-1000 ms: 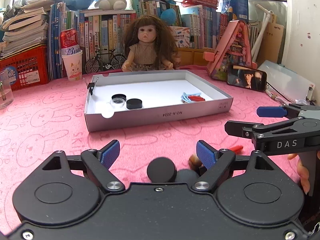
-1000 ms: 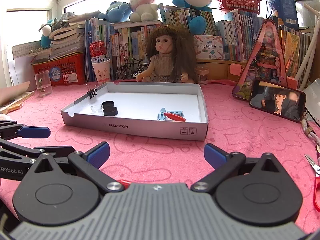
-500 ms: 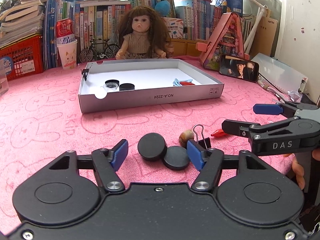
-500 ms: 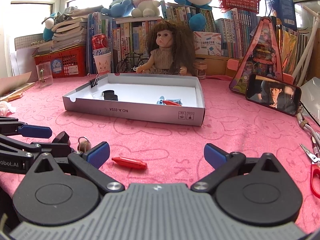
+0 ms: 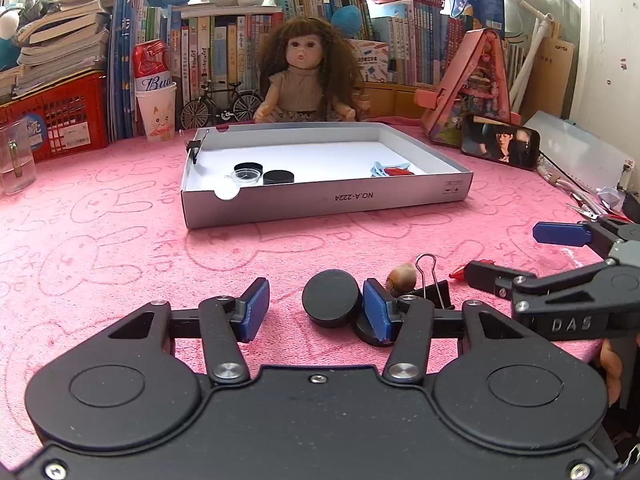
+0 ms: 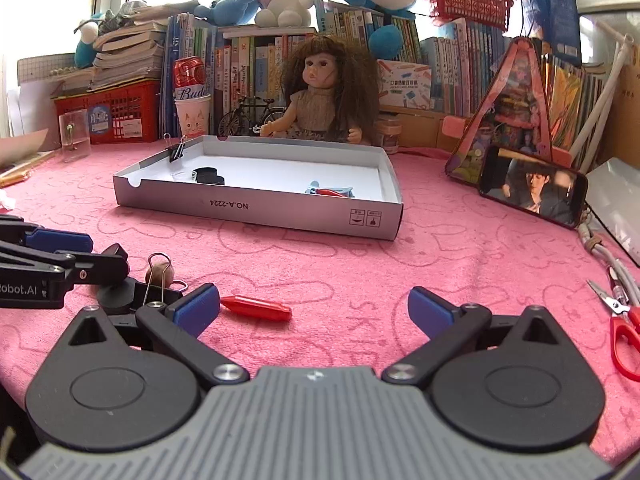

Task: Organize rigid objects
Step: 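Grasp another black disc with the left tool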

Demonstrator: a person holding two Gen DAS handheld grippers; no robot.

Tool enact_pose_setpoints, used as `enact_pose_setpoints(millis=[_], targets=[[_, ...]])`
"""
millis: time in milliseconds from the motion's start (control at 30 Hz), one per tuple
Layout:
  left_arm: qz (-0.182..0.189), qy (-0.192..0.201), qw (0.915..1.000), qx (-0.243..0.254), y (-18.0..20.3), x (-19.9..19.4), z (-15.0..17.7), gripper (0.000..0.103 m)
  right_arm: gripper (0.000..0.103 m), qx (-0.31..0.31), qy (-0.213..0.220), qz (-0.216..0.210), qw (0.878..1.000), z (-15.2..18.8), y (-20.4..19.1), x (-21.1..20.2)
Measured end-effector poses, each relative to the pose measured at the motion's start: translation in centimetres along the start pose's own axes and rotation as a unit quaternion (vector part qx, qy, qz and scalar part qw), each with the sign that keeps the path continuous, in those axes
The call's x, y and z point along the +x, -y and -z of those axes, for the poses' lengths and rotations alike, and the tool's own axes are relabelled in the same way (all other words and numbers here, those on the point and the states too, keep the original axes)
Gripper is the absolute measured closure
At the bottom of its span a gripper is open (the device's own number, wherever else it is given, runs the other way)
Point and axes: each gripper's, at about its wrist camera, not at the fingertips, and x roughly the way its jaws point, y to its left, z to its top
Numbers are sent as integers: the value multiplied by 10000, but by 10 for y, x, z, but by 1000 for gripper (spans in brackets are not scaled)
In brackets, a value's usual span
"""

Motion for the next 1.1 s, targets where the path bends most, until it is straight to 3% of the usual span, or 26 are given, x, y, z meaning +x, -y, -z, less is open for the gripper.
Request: enact_pose_setpoints(millis=[267, 433, 567, 733, 1100], targets=[[-26, -45, 9999, -109, -2, 7, -3, 54, 0, -320, -26, 157, 9994, 4, -21, 8], [56, -30, 9999, -153, -4, 8, -2, 60, 0, -234, -35, 211, 9995, 5, -21, 9], [219, -39, 9995, -201, -3, 7, -2, 72, 0, -84, -108, 223, 9997, 4, -19, 10], [209, -50, 9995, -220, -2, 7, -2, 72, 0, 337, -314, 74, 9989, 2, -9, 15], [187, -43, 9993, -327, -3, 5, -2, 73, 0, 307, -266, 79, 9991, 5, -10, 15]])
